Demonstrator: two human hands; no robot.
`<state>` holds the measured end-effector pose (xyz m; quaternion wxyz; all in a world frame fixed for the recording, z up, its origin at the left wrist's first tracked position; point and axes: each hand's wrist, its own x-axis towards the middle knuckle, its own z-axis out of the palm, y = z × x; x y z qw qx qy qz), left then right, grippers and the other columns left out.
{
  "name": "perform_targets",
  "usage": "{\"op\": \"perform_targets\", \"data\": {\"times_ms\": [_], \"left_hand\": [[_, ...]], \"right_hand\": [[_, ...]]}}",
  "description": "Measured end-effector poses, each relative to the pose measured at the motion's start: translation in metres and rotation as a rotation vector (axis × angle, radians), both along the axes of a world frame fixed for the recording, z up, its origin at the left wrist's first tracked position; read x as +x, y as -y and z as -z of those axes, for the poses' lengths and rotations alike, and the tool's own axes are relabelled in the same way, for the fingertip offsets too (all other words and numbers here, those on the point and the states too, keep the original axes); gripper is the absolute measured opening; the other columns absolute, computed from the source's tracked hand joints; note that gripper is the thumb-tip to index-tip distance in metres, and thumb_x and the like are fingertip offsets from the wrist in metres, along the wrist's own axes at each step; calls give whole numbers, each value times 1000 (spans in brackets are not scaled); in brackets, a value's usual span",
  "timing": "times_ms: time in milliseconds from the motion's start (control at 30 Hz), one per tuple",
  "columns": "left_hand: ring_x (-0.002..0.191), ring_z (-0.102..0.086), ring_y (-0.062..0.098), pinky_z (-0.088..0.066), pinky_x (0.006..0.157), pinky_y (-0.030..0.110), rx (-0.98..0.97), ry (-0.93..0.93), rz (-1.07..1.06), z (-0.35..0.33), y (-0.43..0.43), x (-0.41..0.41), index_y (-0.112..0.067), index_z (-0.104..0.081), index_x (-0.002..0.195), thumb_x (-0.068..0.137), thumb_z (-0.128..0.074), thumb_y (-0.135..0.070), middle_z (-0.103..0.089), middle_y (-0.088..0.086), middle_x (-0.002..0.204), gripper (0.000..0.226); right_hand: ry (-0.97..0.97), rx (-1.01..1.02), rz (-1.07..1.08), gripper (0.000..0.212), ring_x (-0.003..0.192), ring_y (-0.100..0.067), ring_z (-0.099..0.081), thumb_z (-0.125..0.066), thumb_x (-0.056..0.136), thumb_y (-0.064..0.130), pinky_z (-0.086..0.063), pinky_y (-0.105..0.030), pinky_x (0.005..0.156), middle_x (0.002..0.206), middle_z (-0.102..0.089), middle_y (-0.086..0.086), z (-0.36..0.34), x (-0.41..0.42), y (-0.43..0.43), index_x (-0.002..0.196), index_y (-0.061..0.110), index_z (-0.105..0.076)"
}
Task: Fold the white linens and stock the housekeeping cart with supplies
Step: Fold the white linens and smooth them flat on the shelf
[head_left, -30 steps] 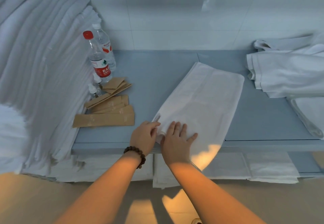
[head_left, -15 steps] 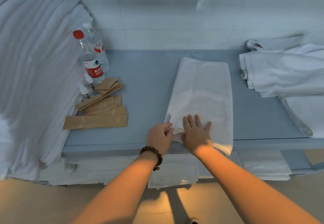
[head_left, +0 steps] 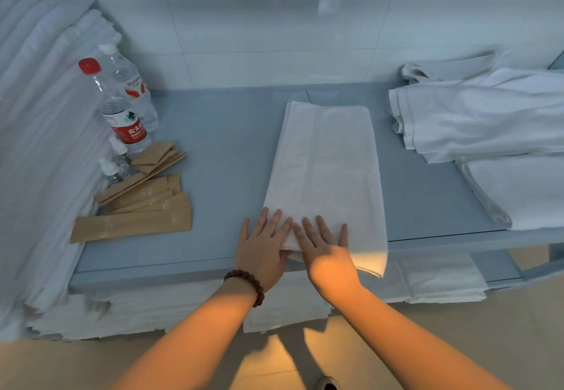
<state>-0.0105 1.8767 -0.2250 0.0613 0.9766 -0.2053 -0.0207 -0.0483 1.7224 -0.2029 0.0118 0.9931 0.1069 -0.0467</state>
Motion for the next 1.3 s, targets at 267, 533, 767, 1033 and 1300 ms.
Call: {"op": "perform_targets", "data": {"times_ms": [267, 533, 767, 1033, 1300], "left_hand": [[147, 10, 19, 19, 114, 46, 79, 45, 95, -2, 5, -5, -20, -4, 153, 97, -31, -16, -2, -1, 161, 63], [148, 2, 20, 11, 116, 36, 122, 9, 153, -6, 2, -6, -12, -2, 153, 101, -22, -20, -4, 6, 161, 56], [139, -36, 26, -17, 119, 40, -5, 23, 131, -15, 5, -17, -7, -49, 137, 97, -24, -34, -44, 13, 146, 55], [98, -61, 27, -42, 85, 36, -194, 114, -65, -34, 35, 1, -12, -67, 91, 94, -41, -23, -65, 7, 94, 28], [147, 10, 27, 4, 119, 45, -65, -139, -284, -9, 51, 31, -22, -4, 153, 102, -21, -37, 7, 10, 161, 56]], "right_hand": [[79, -41, -36, 75, 110, -39, -61, -87, 41, 4, -49, -68, 75, 120, -66, -14, -1, -8, -2, 114, 10, -70], [-148, -24, -57, 77, 145, -42, 4, -39, 89, 1, -1, -69, 108, 160, 6, -10, 3, -6, 16, 153, 16, 2], [-136, 366, -45, 43, 142, -21, -28, -34, 100, 35, -21, -42, 115, 152, -36, 1, -19, 14, 38, 140, 28, -45], [-154, 89, -58, 53, 145, -17, 21, -15, 101, 48, 9, -52, 116, 159, 15, 9, -1, 48, 69, 151, 39, 4], [-165, 307, 55, 50, 147, -14, -7, -26, 101, 33, -1, -39, 118, 159, -14, 9, 5, 46, 22, 151, 29, -21]]}}
